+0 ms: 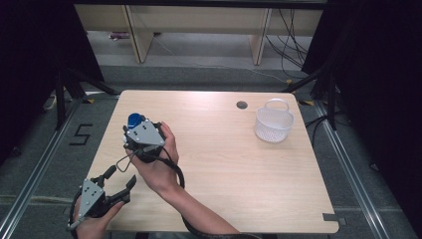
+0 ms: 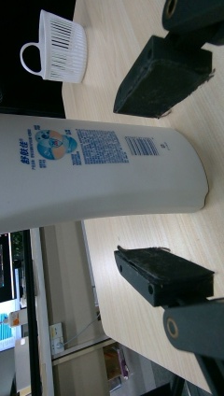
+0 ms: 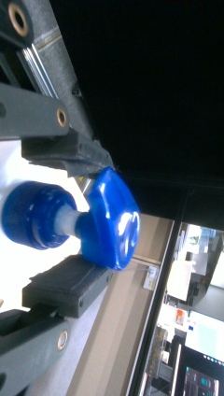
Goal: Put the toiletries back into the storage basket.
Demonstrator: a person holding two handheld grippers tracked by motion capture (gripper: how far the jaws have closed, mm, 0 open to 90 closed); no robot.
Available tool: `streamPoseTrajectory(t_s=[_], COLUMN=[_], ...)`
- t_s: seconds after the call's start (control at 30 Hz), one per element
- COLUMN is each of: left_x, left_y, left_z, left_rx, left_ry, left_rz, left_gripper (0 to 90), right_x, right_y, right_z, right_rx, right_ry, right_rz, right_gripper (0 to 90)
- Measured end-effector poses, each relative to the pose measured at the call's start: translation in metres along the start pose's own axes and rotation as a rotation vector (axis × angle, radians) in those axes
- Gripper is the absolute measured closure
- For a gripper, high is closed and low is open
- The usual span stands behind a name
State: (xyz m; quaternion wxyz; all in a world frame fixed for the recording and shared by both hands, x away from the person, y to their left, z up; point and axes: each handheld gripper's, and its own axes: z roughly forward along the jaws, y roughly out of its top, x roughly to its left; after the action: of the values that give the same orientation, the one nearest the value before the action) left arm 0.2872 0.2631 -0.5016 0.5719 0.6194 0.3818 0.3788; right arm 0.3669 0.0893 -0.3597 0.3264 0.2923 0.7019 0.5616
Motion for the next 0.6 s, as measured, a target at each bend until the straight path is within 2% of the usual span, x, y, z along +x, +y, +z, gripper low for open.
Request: streamPoseTrajectory(t_s=[0.03, 0.07, 0.2, 0.23, 0.4, 0.43, 0.6], left_x=[0.0000, -0.0001, 0.0003, 0.0011, 0.0002, -0.0001, 0.0002], left_y=[0.0000, 0.0006, 0.0003, -0.0005, -0.0004, 0.0002, -0.0008], left_z=[-0.0002, -0.0022, -0.0023, -0.0002, -0.0012, -0.0029, -0.0018], left_rx=[0.002, 0.024, 0.025, 0.005, 0.012, 0.032, 0.013], left_ry=[0.003, 0.014, 0.013, 0.002, 0.005, 0.013, 0.006], left_rz=[0.000, 0.002, 0.004, 0.008, 0.003, 0.003, 0.002], left_gripper=[23.9, 23.9, 23.9, 23.9, 23.9, 23.9, 23.9], right_x=[-0.0008, -0.0010, -0.0006, 0.0006, 0.0010, 0.0014, 0.0031], right_y=[0.0004, 0.0008, 0.0019, 0.0019, 0.0015, 0.0011, 0.0002], right_z=[0.0009, 0.0015, 0.0035, 0.0040, 0.0052, 0.0060, 0.0066], right_rx=[0.003, 0.004, -0.011, -0.012, -0.010, -0.015, -0.022], right_ry=[-0.005, -0.014, -0.031, -0.033, -0.054, -0.062, -0.072], right_rz=[-0.017, -0.013, -0.022, -0.016, -0.014, -0.002, 0.009], right_gripper=[49.3, 50.0, 52.4, 53.0, 57.5, 58.6, 59.3])
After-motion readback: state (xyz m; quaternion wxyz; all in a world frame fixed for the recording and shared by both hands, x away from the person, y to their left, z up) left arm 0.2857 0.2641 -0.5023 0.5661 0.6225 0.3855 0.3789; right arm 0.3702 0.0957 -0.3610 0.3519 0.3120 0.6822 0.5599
